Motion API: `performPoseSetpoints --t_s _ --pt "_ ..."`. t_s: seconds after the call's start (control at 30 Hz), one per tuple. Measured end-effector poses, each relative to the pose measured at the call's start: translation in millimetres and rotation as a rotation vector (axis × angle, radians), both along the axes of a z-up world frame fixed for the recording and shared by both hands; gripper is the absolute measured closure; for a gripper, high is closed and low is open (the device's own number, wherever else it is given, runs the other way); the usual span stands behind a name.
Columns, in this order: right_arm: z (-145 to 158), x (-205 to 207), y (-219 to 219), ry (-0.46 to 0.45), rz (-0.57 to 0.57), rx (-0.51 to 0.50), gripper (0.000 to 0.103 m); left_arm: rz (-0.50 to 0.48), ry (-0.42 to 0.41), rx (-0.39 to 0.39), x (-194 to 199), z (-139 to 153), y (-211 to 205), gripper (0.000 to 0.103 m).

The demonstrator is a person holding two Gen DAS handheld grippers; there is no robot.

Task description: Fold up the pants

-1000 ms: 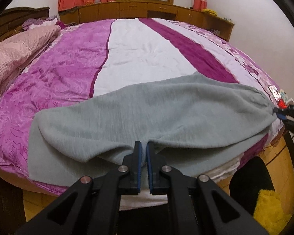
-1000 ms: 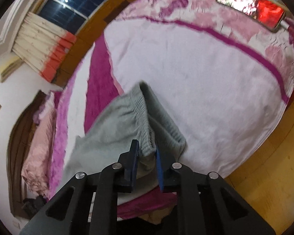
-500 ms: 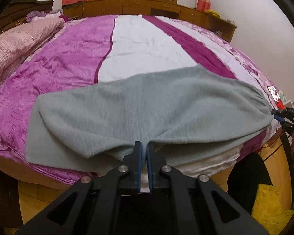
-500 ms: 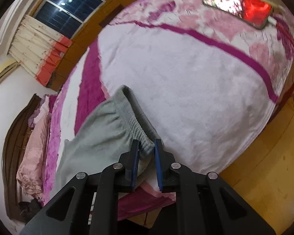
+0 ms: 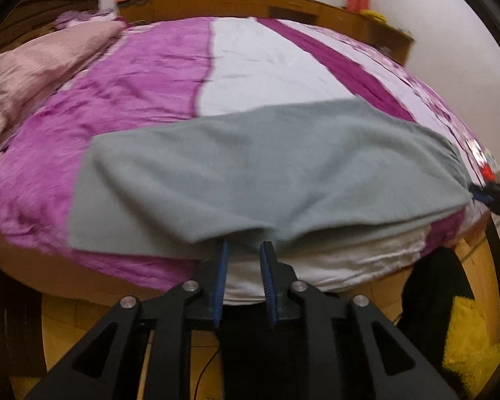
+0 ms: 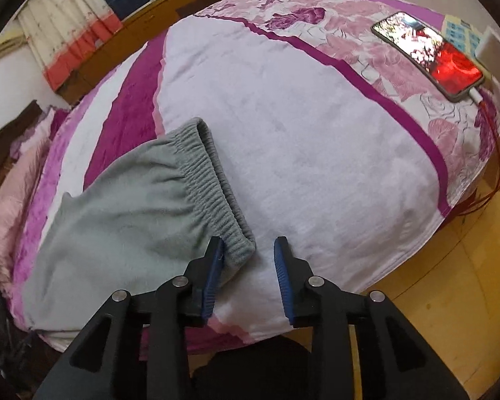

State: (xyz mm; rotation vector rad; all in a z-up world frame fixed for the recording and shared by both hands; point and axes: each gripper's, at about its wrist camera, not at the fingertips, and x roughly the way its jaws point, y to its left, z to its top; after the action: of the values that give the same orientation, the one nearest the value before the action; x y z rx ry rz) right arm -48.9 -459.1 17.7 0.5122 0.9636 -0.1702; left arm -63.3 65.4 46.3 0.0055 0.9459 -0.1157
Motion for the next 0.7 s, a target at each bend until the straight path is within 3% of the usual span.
performPoseSetpoints --t_s 0.27,0.37,0.43,0.6,0.7 --pt "36 -6 26 0.002 0.064 -0.195 0.079 0.177 -0.063 -0.034 4 17 60 0.079" --pt "53 -9 43 -0.034 0.097 -0.252 0.079 0.229 -0.088 -0.072 12 18 78 0.068" --pt "59 -8 55 -0.056 0.124 -0.258 0.078 0.252 -0.091 -0.098 21 16 88 0.058" --pt "47 10 88 -0.048 0.199 -0.231 0.074 0.244 -0.042 -0.225 47 2 97 0.058" --pt "27 19 100 -0.009 0.218 -0.200 0.074 0.254 -0.028 -0.247 58 -5 93 0.059"
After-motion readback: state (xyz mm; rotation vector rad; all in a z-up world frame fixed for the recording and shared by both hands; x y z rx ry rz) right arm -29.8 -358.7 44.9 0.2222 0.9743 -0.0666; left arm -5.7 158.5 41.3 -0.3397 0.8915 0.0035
